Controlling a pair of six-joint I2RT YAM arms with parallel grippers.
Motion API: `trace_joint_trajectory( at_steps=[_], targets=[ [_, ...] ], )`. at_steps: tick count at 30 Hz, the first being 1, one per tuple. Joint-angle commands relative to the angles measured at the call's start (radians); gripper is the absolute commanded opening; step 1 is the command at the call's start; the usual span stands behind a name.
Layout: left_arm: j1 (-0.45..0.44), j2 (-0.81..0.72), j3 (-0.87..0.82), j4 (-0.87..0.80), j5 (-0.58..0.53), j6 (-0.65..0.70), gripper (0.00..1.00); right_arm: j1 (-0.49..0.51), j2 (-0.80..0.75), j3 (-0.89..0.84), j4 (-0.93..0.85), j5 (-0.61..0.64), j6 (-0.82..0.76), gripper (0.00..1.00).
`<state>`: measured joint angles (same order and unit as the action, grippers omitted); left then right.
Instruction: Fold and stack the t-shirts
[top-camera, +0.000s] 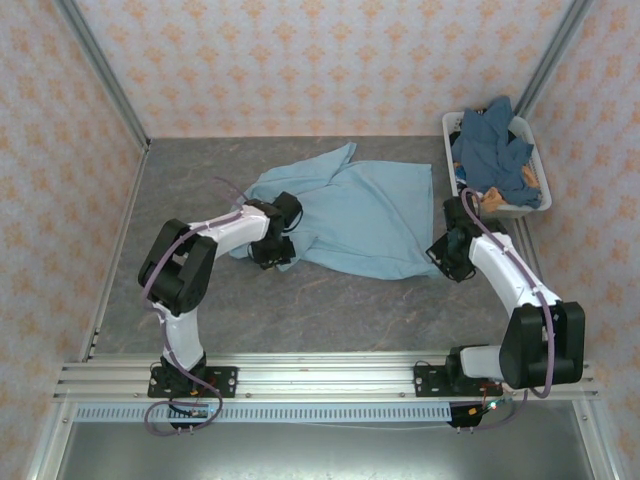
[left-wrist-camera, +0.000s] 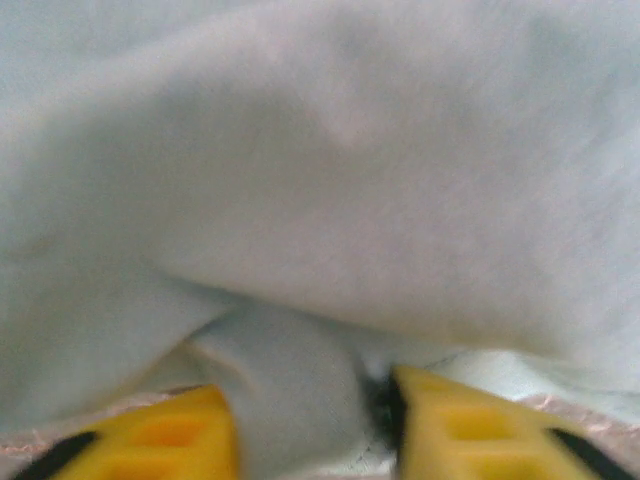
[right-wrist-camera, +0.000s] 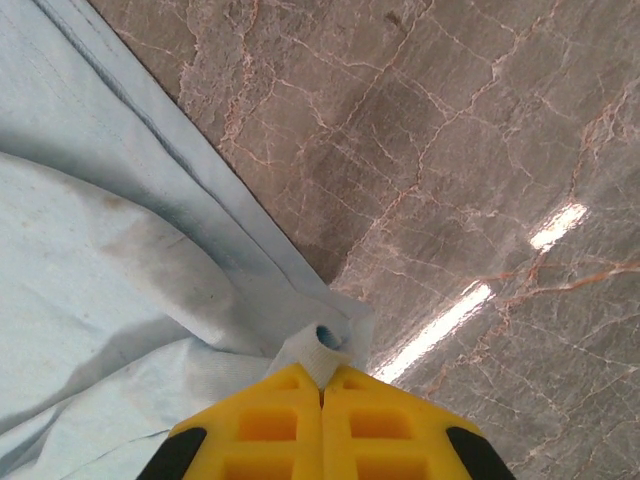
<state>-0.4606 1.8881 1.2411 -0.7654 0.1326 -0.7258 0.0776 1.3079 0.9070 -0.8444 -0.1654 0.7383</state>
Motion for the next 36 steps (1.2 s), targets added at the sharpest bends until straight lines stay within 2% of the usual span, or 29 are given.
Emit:
trace_joint_trajectory(
  at_steps=[1, 7, 13, 19, 20, 23, 25, 29, 33, 36],
  targets=[
    [0.000, -0.064, -0.033, -0.005, -0.122, 0.002, 0.00, -0.003, -0.017, -0.003, -0.015, 0.025, -0.017, 0.00],
    [0.002, -0.381, -0.080, -0.153, -0.264, -0.023, 0.00, -0.004, -0.021, 0.068, -0.065, 0.052, -0.036, 0.00],
    [0.025, -0.656, -0.144, -0.261, -0.313, -0.060, 0.00, -0.003, -0.068, 0.098, -0.145, 0.077, -0.039, 0.00],
    [0.028, -0.873, -0.291, -0.378, -0.430, -0.144, 0.00, -0.004, -0.161, -0.067, -0.218, 0.085, 0.024, 0.00],
    [0.030, -0.907, -0.318, -0.392, -0.448, -0.164, 0.00, -0.003, -0.173, -0.104, -0.221, 0.090, 0.043, 0.07],
    [0.038, -0.960, -0.383, -0.385, -0.428, -0.188, 0.00, -0.004, -0.195, -0.175, -0.223, 0.096, 0.102, 0.41],
    [0.037, -0.955, -0.394, -0.386, -0.408, -0.193, 0.00, -0.004, -0.205, -0.188, -0.224, 0.084, 0.136, 0.51],
    [0.038, -0.942, -0.394, -0.371, -0.375, -0.181, 0.00, -0.004, -0.234, -0.217, -0.189, 0.013, 0.197, 0.53],
    [0.039, -0.946, -0.391, -0.363, -0.360, -0.173, 0.00, 0.008, -0.289, -0.314, -0.090, -0.142, 0.307, 0.52],
    [0.038, -0.948, -0.389, -0.362, -0.353, -0.170, 0.00, 0.058, -0.325, -0.393, -0.013, -0.232, 0.416, 0.52]
  ],
)
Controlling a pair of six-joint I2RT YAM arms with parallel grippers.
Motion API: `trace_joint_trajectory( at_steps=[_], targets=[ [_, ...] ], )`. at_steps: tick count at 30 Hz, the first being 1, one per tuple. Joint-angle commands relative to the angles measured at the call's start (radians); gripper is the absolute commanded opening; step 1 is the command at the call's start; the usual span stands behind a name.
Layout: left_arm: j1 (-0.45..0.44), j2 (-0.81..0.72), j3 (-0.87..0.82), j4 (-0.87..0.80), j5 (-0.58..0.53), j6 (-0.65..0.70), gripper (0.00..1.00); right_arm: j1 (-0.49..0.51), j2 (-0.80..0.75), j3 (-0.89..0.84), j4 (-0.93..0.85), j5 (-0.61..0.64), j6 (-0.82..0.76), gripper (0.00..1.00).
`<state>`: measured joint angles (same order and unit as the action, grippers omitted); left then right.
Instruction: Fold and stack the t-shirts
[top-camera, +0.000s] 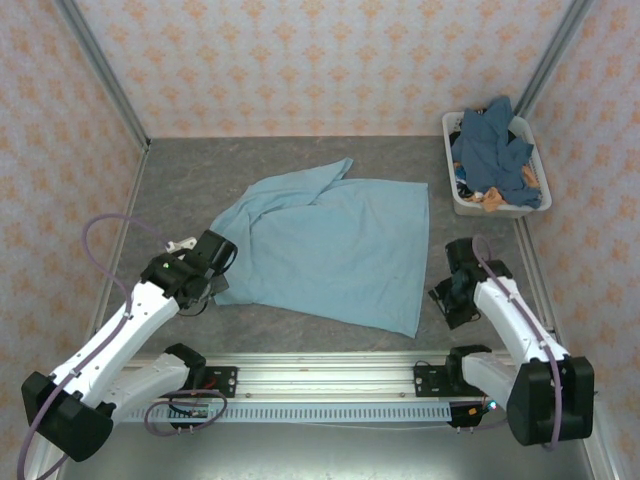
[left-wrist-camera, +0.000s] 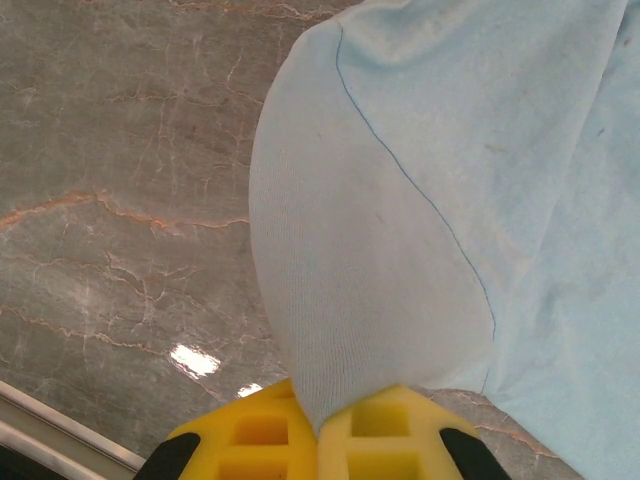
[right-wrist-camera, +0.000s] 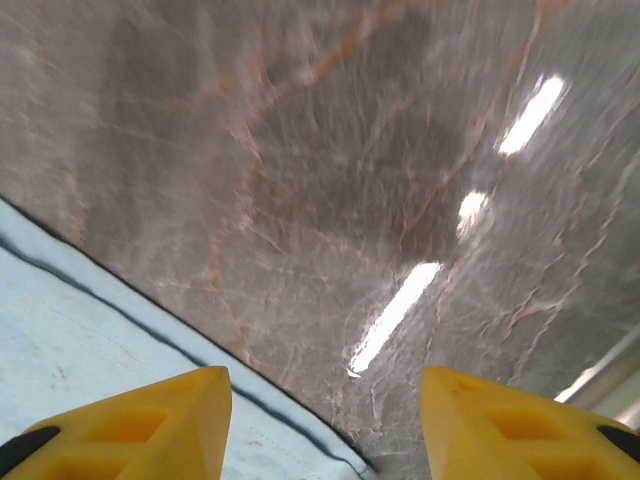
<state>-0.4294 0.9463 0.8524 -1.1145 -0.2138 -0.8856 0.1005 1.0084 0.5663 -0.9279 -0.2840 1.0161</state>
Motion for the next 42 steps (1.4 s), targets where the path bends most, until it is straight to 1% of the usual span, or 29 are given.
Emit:
trace_joint_trajectory(
  at_steps=[1, 6, 10, 18, 23, 24, 25, 27, 30, 31, 33, 35, 38, 40, 42],
  targets=[
    [0.006, -0.006, 0.001, -0.013, -0.007, -0.011, 0.00, 0.059, -0.031, -0.063, 0.078, -0.122, 0.166, 0.52],
    [0.006, -0.007, 0.001, -0.008, -0.004, -0.011, 0.00, 0.193, -0.004, -0.073, 0.117, -0.143, 0.230, 0.57],
    [0.006, -0.006, -0.001, -0.005, -0.003, -0.008, 0.00, 0.258, 0.035, -0.087, 0.124, -0.162, 0.264, 0.57],
    [0.006, -0.006, -0.007, 0.005, -0.001, -0.010, 0.00, 0.343, 0.076, -0.098, 0.154, -0.176, 0.329, 0.58],
    [0.007, -0.009, -0.011, 0.008, -0.002, -0.012, 0.00, 0.349, 0.135, -0.106, 0.205, -0.169, 0.332, 0.58],
    [0.006, -0.009, -0.012, 0.010, -0.003, -0.012, 0.00, 0.349, 0.148, -0.106, 0.228, -0.157, 0.331, 0.57],
    [0.006, -0.009, -0.013, 0.012, -0.004, -0.013, 0.00, 0.349, 0.166, -0.107, 0.252, -0.147, 0.326, 0.53],
    [0.006, -0.008, -0.011, 0.023, -0.007, -0.015, 0.00, 0.347, 0.229, -0.088, 0.292, -0.124, 0.303, 0.30],
    [0.008, 0.004, 0.014, 0.053, -0.011, -0.005, 0.00, 0.345, 0.295, 0.046, 0.242, -0.040, 0.196, 0.04],
    [0.009, 0.011, 0.029, 0.064, -0.015, 0.002, 0.00, 0.340, 0.304, 0.106, 0.216, -0.007, 0.157, 0.00],
    [0.027, 0.037, 0.077, 0.085, -0.023, 0.018, 0.00, 0.322, 0.309, 0.247, 0.159, 0.062, 0.076, 0.00],
    [0.082, 0.072, 0.143, 0.119, 0.010, 0.033, 0.00, 0.288, 0.315, 0.401, 0.125, 0.127, -0.006, 0.00],
    [0.166, 0.119, 0.258, 0.182, 0.080, 0.040, 0.00, 0.233, 0.335, 0.619, 0.091, 0.171, -0.101, 0.00],
    [0.198, 0.151, 0.365, 0.197, 0.091, 0.051, 0.00, 0.200, 0.351, 0.753, 0.079, 0.181, -0.157, 0.00],
    [0.209, 0.178, 0.485, 0.186, 0.083, 0.077, 0.00, 0.181, 0.358, 0.870, 0.075, 0.185, -0.217, 0.00]
  ],
)
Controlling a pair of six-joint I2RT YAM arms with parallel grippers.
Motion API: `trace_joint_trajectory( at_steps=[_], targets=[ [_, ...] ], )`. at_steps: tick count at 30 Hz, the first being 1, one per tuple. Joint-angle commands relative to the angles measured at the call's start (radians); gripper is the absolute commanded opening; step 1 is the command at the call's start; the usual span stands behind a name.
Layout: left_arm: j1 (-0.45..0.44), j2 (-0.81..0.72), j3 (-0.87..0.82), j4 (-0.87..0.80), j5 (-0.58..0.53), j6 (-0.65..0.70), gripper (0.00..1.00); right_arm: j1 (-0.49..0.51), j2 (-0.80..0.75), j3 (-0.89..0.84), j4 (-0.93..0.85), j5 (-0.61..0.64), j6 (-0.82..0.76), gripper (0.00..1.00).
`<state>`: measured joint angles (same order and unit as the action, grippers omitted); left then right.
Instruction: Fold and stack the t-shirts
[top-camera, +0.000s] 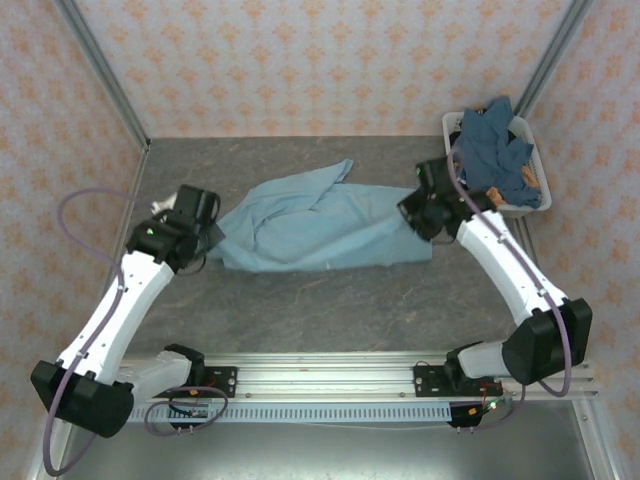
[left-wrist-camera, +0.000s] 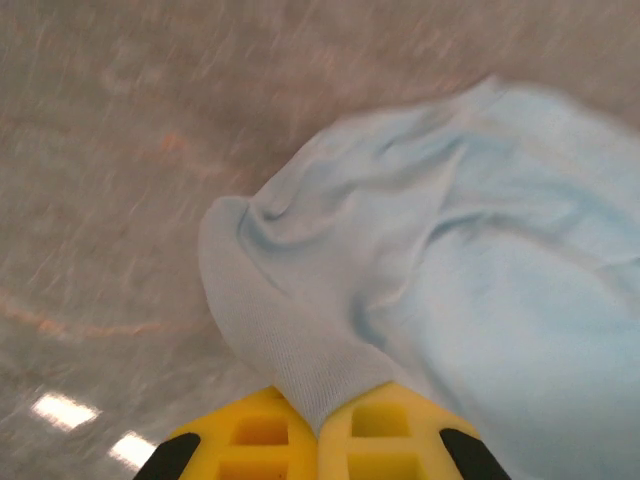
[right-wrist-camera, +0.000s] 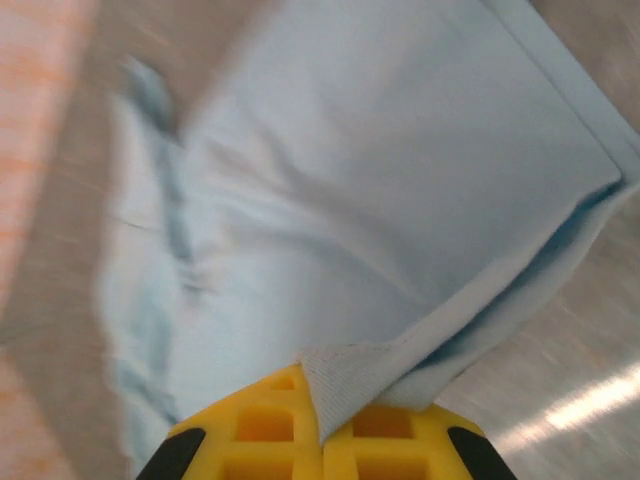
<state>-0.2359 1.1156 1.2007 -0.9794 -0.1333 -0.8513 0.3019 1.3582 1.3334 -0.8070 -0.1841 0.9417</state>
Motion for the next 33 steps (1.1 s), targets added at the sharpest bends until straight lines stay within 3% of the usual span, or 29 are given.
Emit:
trace_joint_trajectory(
  at_steps=[1, 4, 8, 12, 15, 22, 27, 33],
  targets=[
    [0.016, 0.015, 0.199, 0.040, -0.010, 0.057, 0.00, -0.027, 0.007, 0.160, -0.047, 0.087, -0.175, 0.00],
    [0.018, -0.014, 0.317, 0.012, -0.064, 0.076, 0.00, -0.034, -0.036, 0.264, -0.032, 0.087, -0.261, 0.00],
    [0.017, -0.143, 0.352, 0.034, -0.127, 0.082, 0.00, -0.037, -0.168, 0.260, 0.025, 0.045, -0.325, 0.00],
    [0.017, -0.251, 0.387, 0.102, -0.166, 0.104, 0.00, -0.039, -0.313, 0.238, 0.085, -0.009, -0.321, 0.00],
    [0.016, -0.226, 0.495, 0.124, -0.176, 0.131, 0.00, -0.039, -0.332, 0.258, 0.128, -0.067, -0.280, 0.00],
    [0.045, 0.123, 0.842, 0.035, -0.173, 0.151, 0.00, -0.043, -0.079, 0.383, 0.237, -0.192, -0.161, 0.00],
    [0.220, 0.348, 0.929, 0.130, 0.036, 0.090, 0.00, -0.076, 0.170, 0.511, 0.385, -0.267, -0.099, 0.00],
    [0.343, 0.629, 1.215, 0.171, 0.208, 0.093, 0.00, -0.138, 0.493, 0.899, 0.363, -0.320, -0.074, 0.00]
  ],
)
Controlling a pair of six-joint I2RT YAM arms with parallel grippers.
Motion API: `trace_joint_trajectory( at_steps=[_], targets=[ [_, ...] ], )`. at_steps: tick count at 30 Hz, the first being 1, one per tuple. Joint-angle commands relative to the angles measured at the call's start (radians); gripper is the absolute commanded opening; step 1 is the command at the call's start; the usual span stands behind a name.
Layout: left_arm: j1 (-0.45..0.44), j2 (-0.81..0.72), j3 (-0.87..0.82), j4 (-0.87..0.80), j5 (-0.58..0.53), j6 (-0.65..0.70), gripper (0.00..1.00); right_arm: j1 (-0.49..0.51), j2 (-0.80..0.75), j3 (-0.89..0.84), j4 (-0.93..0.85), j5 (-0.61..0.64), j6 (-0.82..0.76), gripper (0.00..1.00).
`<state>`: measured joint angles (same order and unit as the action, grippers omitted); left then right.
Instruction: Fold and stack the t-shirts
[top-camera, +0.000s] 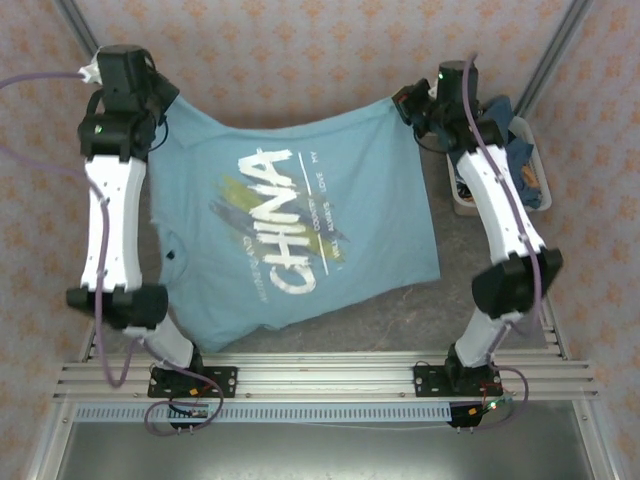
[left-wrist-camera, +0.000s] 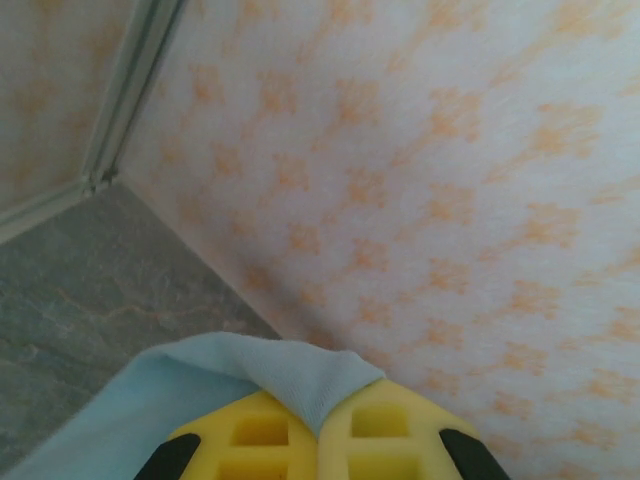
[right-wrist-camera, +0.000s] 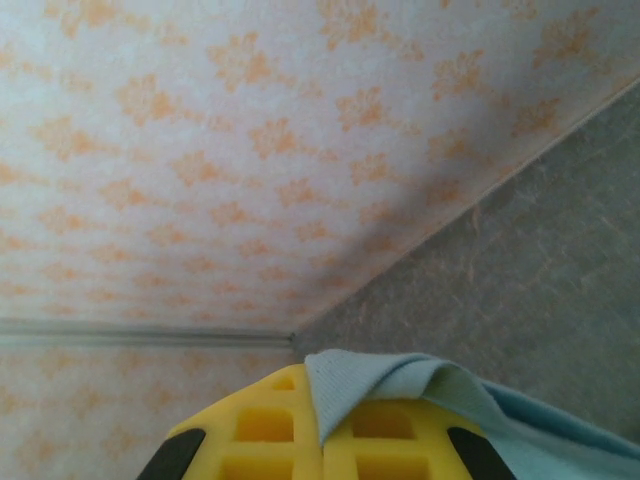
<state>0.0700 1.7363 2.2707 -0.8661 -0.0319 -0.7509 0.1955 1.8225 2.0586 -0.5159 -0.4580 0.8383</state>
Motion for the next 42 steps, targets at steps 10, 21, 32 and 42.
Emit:
trace_joint_trajectory(
  at_steps=[10, 21, 32, 42],
  targets=[
    [0.086, 0.084, 0.517, 0.084, 0.168, -0.040, 0.00, -0.171, 0.314, 0.745, -0.002, -0.071, 0.183, 0.00],
    [-0.012, -0.481, -0.701, 0.044, 0.169, -0.089, 0.00, -0.192, 0.161, 0.170, -0.315, -0.017, -0.057, 0.00],
    [-0.138, -0.489, -1.622, 0.378, 0.331, -0.285, 0.00, -0.114, -0.082, -0.883, -0.045, 0.086, 0.019, 0.00],
    [-0.361, -0.568, -1.611, 0.149, 0.193, -0.525, 0.00, -0.056, -0.271, -1.129, -0.224, 0.244, 0.089, 0.00]
  ],
)
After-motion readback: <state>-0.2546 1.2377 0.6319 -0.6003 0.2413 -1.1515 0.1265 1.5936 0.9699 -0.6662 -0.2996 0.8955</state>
